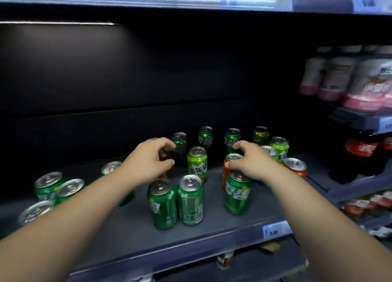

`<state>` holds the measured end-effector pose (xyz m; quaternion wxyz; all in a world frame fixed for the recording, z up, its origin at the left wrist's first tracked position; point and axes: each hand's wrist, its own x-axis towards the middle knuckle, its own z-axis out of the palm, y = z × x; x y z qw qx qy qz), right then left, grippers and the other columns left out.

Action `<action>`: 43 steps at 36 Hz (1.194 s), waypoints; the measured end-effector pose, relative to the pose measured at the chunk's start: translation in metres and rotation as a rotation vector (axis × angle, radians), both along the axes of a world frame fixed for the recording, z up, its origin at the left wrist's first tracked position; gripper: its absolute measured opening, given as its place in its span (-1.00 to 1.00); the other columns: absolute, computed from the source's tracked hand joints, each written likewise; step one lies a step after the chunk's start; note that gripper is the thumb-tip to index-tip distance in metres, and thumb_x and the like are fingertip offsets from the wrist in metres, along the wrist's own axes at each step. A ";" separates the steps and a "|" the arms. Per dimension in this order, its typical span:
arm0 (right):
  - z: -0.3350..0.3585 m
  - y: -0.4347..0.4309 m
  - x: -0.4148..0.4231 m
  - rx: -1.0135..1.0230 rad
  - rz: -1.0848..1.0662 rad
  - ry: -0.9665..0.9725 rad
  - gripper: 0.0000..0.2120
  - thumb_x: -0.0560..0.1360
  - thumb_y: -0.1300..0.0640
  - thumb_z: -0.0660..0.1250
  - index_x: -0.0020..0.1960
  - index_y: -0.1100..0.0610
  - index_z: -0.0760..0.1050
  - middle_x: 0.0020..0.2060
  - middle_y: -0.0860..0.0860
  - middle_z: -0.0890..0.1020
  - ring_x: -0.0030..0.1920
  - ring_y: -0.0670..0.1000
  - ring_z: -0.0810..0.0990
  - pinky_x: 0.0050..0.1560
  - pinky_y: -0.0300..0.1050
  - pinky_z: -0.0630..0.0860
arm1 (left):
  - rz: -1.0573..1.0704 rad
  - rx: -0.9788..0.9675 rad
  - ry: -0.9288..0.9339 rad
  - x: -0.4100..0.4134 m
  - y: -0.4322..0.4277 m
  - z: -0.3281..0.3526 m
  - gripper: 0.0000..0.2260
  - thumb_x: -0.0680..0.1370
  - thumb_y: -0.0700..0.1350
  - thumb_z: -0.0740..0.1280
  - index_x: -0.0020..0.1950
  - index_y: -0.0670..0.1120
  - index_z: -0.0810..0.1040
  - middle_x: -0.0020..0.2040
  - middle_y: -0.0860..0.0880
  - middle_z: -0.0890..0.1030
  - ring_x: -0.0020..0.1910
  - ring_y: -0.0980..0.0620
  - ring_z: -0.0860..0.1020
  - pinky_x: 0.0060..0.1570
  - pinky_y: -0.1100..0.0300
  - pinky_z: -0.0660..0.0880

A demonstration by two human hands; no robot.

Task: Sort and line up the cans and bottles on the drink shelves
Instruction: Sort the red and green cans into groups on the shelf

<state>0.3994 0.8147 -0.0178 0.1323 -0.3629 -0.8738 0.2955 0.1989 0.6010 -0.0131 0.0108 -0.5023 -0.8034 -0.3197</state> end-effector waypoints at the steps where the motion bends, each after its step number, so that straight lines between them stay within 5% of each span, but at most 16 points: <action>1: 0.000 0.004 -0.005 -0.047 0.003 -0.032 -0.27 0.40 -0.08 0.55 0.48 0.03 0.36 0.40 0.08 0.45 0.24 0.14 0.53 0.12 -0.03 0.54 | 0.021 -0.022 0.002 -0.007 0.001 -0.001 -0.66 0.45 -0.11 0.50 0.18 0.09 0.58 0.07 0.08 0.59 0.00 0.15 0.58 0.04 0.18 0.53; 7: 0.004 0.009 -0.031 -0.008 0.074 -0.175 -0.38 0.33 0.06 0.63 0.33 0.02 0.51 0.15 0.04 0.59 -0.04 0.05 0.59 -0.15 -0.13 0.54 | 0.138 -0.261 0.044 -0.039 0.009 -0.012 -0.39 0.41 0.02 0.53 0.43 0.07 0.44 0.27 -0.06 0.49 0.28 -0.08 0.47 0.28 0.12 0.43; 14: 0.001 0.016 -0.046 0.087 0.279 -0.173 -0.32 0.27 0.03 0.65 0.34 -0.08 0.50 0.31 -0.07 0.51 0.23 0.01 0.54 0.16 -0.05 0.57 | 0.159 -0.455 -0.001 -0.056 0.023 -0.014 -0.16 0.35 0.00 0.59 0.55 0.10 0.27 0.42 -0.08 0.38 0.33 -0.11 0.45 0.26 0.08 0.47; 19: -0.002 0.018 -0.044 0.082 0.349 -0.188 -0.26 0.29 0.01 0.65 0.41 -0.11 0.44 0.36 -0.11 0.49 0.28 -0.01 0.51 0.22 -0.05 0.53 | 0.141 -0.506 0.030 -0.060 0.025 -0.017 -0.21 0.35 -0.08 0.60 0.52 0.05 0.33 0.38 -0.09 0.48 0.29 -0.08 0.50 0.21 0.09 0.51; 25: 0.000 0.016 -0.041 0.125 0.352 -0.170 -0.30 0.29 0.07 0.65 0.36 -0.13 0.48 0.30 -0.09 0.51 0.21 0.00 0.54 0.11 -0.06 0.57 | 0.157 -0.377 -0.070 -0.060 0.023 -0.020 -0.30 0.33 -0.14 0.61 0.42 0.06 0.45 0.29 -0.08 0.57 0.20 -0.07 0.56 0.15 0.06 0.56; 29: 0.005 0.014 -0.035 0.093 0.350 -0.009 -0.34 0.25 0.08 0.66 0.29 -0.15 0.52 0.23 -0.15 0.57 0.19 -0.05 0.57 0.17 -0.01 0.58 | 0.158 -0.169 -0.143 -0.048 0.015 -0.008 -0.29 0.31 -0.17 0.63 0.41 0.03 0.47 0.25 0.01 0.56 0.17 0.03 0.54 0.11 0.22 0.48; 33: 0.032 0.006 -0.026 0.089 0.382 0.197 -0.41 0.29 0.11 0.64 0.28 -0.09 0.57 0.12 -0.21 0.59 0.14 -0.16 0.57 0.15 -0.24 0.49 | 0.123 0.009 -0.196 -0.026 0.005 0.027 -0.30 0.28 -0.21 0.64 0.34 0.08 0.47 0.17 0.06 0.56 0.12 0.07 0.57 -0.02 0.31 0.47; 43: 0.115 -0.041 0.014 0.051 0.495 0.653 -0.47 0.35 0.20 0.61 0.18 -0.20 0.52 0.20 -0.14 0.55 0.14 -0.16 0.58 0.00 -0.30 0.52 | -0.084 0.185 -0.237 0.042 -0.030 0.119 -0.41 0.33 -0.25 0.61 0.27 0.08 0.50 0.20 0.08 0.58 0.14 0.11 0.61 0.11 0.11 0.60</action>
